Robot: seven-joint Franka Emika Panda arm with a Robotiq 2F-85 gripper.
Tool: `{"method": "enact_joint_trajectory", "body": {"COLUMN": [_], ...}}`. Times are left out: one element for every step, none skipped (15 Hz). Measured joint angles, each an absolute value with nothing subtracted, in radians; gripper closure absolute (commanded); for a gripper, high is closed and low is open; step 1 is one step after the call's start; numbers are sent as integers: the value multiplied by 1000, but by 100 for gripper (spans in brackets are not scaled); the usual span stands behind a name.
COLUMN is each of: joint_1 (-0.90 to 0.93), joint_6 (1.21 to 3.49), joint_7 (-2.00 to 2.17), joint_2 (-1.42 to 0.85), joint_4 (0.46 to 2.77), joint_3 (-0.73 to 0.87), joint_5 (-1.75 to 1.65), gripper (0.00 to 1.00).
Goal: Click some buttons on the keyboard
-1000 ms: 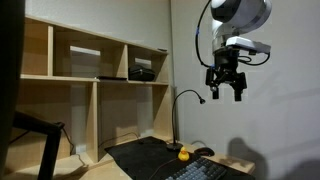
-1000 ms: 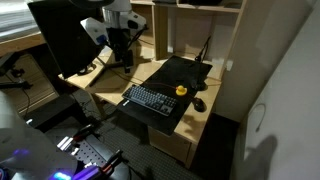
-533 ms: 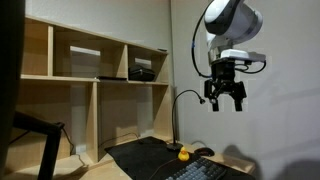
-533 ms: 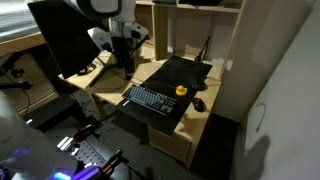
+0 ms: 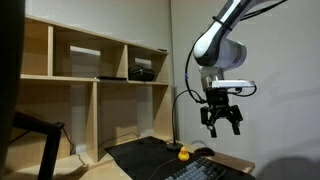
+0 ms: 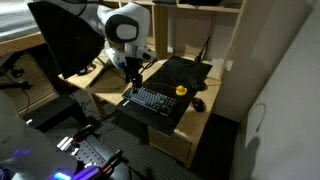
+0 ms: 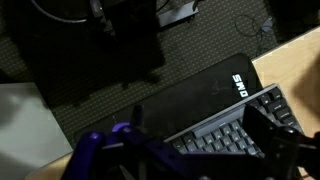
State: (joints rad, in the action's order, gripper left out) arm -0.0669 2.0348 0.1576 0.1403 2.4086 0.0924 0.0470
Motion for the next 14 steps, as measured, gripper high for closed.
{"method": "enact_joint_trajectory", "body": {"joint_1": [-68, -68, -68, -68, -68, -68, -68, -67, -67, -67, -66, -66, -66, -66], "joint_6": [2035, 2035, 2035, 2035, 2035, 2030, 2024, 2017, 2002, 1978, 1933, 1884, 1856, 1842], "joint_7": [158, 158, 158, 159, 172, 186, 189, 188, 188, 182, 171, 162, 157, 155], "joint_2": [141, 142, 143, 143, 143, 143, 143, 143, 143, 143, 143, 143, 143, 143], "joint_4": [2406, 2405, 2405, 2405, 2405, 2405, 2405, 2405, 2405, 2405, 2402, 2398, 2394, 2392], "joint_3": [93, 93, 92, 92, 92, 91, 91, 91, 90, 90, 90, 90, 90, 90], "joint_5": [47, 47, 47, 49, 50, 50, 53, 59, 61, 65, 69, 71, 71, 71], "gripper": [0, 0, 0, 0, 0, 0, 0, 0, 0, 0, 0, 0, 0, 0]}}
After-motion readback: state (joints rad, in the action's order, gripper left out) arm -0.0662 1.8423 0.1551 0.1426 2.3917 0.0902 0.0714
